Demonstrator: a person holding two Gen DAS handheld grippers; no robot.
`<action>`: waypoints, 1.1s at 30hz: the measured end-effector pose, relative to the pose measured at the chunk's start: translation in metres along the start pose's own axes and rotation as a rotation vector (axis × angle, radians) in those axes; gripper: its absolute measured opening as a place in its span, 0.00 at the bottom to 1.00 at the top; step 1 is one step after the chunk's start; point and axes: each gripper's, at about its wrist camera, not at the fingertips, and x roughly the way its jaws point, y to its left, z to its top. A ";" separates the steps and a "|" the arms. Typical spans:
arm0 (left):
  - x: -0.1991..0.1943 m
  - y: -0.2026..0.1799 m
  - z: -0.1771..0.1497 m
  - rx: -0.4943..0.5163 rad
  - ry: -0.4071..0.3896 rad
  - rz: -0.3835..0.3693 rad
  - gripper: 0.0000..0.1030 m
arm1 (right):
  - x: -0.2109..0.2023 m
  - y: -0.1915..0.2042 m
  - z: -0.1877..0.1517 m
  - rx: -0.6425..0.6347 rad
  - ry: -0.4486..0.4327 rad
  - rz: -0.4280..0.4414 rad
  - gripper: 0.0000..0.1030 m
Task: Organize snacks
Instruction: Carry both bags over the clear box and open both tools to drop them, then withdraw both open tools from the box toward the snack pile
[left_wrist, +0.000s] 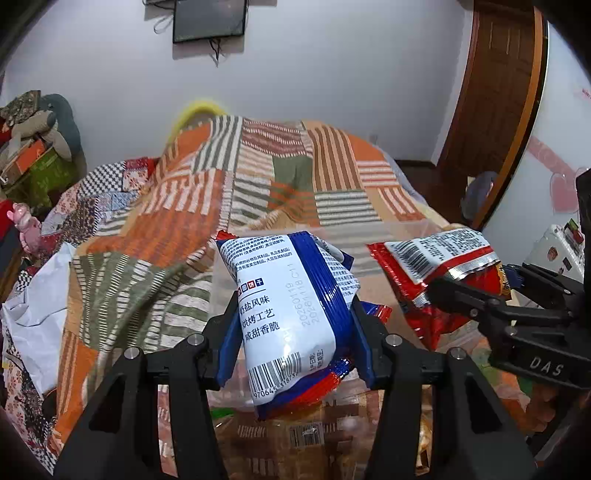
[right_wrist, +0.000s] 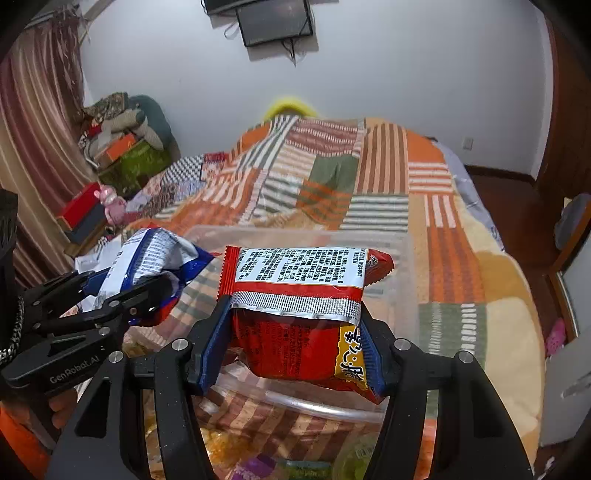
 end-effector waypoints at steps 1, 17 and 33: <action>0.003 -0.001 0.000 0.003 0.009 -0.005 0.50 | 0.003 0.000 0.000 -0.002 0.009 0.000 0.56; 0.027 -0.003 -0.004 -0.005 0.091 -0.013 0.56 | 0.022 -0.002 -0.003 0.001 0.104 -0.006 0.60; -0.047 -0.008 0.000 0.022 -0.057 -0.002 0.71 | -0.035 0.005 0.001 -0.028 -0.016 -0.026 0.63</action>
